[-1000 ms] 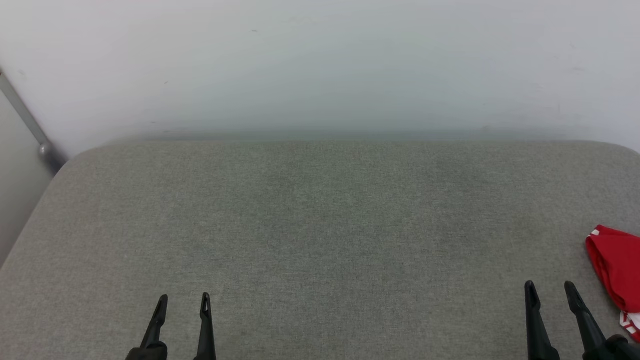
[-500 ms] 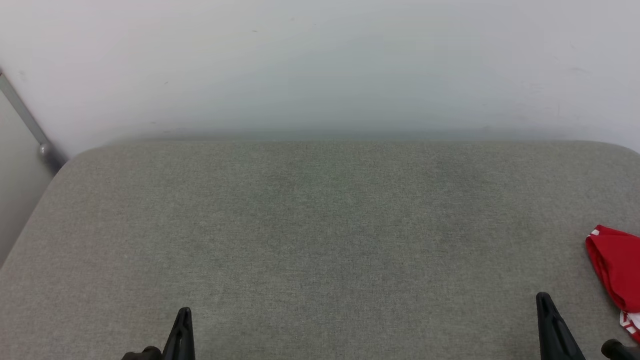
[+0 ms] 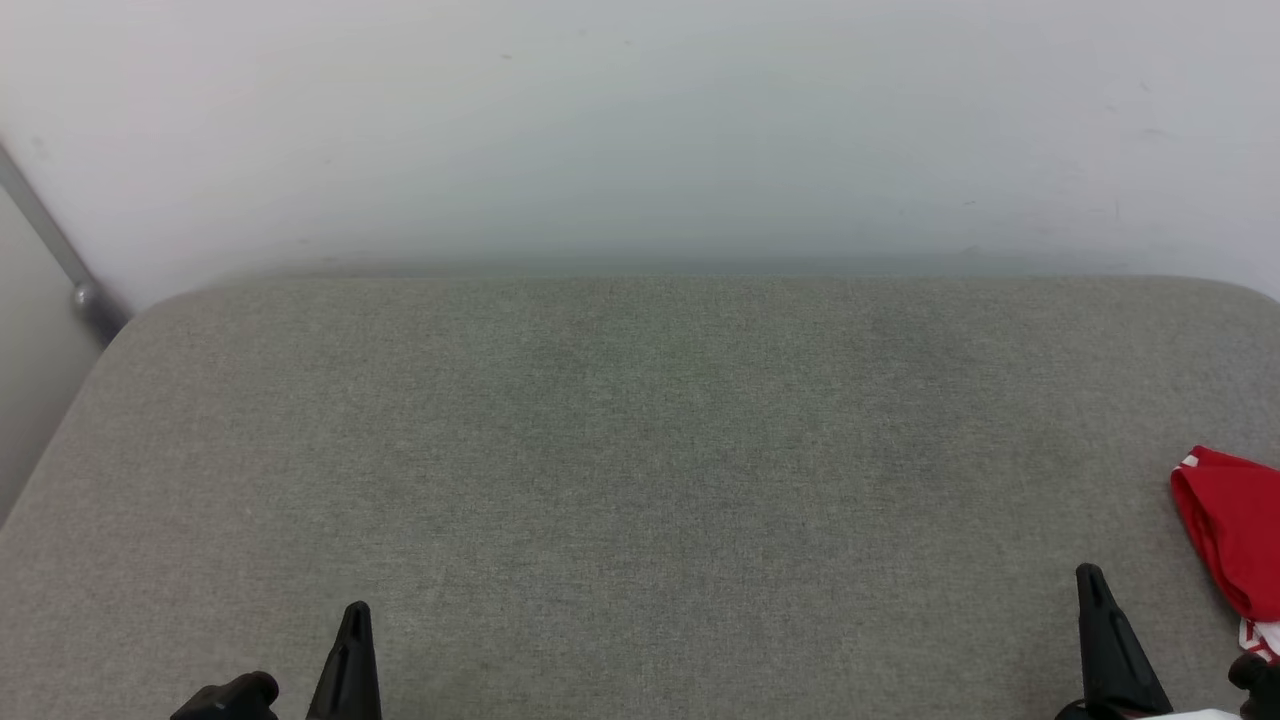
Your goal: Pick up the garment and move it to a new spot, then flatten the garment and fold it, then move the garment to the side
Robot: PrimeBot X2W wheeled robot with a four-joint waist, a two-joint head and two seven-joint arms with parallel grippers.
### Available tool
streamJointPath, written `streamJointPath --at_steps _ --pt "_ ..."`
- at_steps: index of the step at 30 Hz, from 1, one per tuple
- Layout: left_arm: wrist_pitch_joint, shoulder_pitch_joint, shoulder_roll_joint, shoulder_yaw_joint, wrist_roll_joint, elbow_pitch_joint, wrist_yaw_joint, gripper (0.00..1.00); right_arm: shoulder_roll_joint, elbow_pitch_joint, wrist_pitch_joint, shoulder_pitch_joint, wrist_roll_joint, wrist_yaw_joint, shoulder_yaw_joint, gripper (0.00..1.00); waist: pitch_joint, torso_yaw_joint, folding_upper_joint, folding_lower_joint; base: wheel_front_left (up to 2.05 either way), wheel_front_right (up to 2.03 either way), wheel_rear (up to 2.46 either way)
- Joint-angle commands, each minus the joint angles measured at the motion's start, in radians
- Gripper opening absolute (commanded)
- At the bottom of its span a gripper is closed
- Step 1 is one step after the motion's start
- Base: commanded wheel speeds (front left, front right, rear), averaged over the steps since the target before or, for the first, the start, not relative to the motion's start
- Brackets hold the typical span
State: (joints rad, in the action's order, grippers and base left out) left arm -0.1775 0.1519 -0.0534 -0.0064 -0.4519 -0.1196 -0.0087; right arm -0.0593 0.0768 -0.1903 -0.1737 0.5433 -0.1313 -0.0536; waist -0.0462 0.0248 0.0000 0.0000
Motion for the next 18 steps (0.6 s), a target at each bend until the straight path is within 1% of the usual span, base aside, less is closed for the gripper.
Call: streamJointPath --at_steps 1,18 --pt "0.006 -0.032 -0.006 0.005 -0.039 0.008 -0.006 0.00 -0.011 -0.007 0.007 0.033 0.040 0.000 0.000 0.00 0.001 0.000 0.0000 0.0000 0.00 0.00 0.00" --pt "0.068 -0.088 -0.010 0.026 -0.312 -0.022 -0.034 0.00 -0.018 0.033 0.066 0.093 0.297 0.000 0.001 0.00 0.008 -0.004 0.0000 0.0000 0.00 0.00 0.00"
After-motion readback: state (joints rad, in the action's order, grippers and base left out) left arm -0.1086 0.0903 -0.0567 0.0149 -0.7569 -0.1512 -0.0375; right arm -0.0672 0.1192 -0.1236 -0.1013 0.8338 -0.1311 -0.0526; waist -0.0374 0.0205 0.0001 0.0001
